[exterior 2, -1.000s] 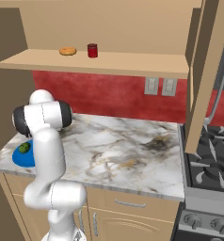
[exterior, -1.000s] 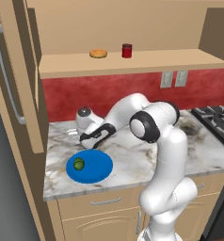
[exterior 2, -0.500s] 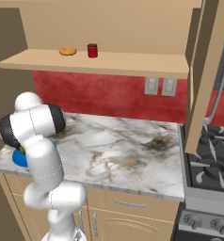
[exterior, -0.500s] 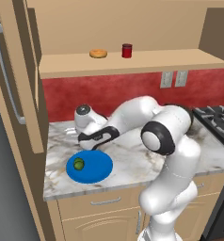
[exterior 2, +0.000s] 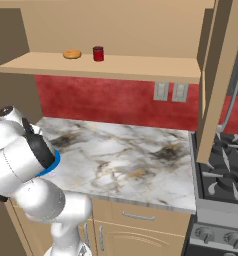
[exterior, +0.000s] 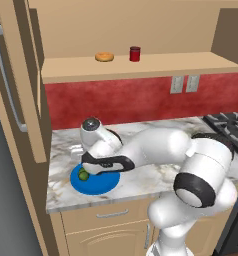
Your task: Pick the avocado and bread from the counter and place them on the plate. Then pick the jam from the cabinet and place it next to the plate. Lastly close the cabinet door.
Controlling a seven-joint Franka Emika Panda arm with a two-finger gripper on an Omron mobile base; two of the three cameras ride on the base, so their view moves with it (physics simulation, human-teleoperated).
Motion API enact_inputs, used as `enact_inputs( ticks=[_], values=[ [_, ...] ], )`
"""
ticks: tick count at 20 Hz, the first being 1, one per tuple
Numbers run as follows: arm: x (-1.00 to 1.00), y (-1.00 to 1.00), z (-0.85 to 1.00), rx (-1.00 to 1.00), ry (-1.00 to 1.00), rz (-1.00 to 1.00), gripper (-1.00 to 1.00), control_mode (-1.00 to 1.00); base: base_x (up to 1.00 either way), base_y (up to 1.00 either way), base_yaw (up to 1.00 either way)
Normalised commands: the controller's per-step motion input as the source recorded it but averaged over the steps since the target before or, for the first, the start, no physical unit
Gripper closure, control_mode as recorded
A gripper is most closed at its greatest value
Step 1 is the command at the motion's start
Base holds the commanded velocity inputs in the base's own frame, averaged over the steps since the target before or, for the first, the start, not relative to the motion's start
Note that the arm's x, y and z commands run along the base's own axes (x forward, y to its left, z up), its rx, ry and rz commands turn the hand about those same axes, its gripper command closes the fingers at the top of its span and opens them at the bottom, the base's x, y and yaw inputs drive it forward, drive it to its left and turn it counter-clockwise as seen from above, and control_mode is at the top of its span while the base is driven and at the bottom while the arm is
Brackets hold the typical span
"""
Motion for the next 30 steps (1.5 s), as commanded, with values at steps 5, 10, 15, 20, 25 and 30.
enact_inputs(
  ticks=[5, 10, 15, 20, 25, 30],
  values=[
    [-0.74, -0.57, 0.04, 0.0, -0.08, 0.0, 1.0, -1.0, 0.0, 0.0, 0.0],
    [-0.4, -0.64, 0.19, 0.02, -0.13, 0.0, 1.0, -1.0, 0.0, 0.0, 0.0],
    [-0.09, -0.06, 0.0, 0.0, -0.04, 0.0, 1.0, -1.0, 0.0, 0.0, 0.0],
    [0.0, 0.09, -0.05, 0.0, 0.0, 0.0, 1.0, -1.0, 0.0, 0.0, 0.0],
    [0.07, 0.12, 0.08, 0.07, 0.04, 0.0, 1.0, -1.0, 0.0, 0.0, 0.0],
    [0.08, 0.2, 0.14, 0.07, 0.11, 0.0, 1.0, -1.0, 0.0, 0.0, 0.0]
  ],
)
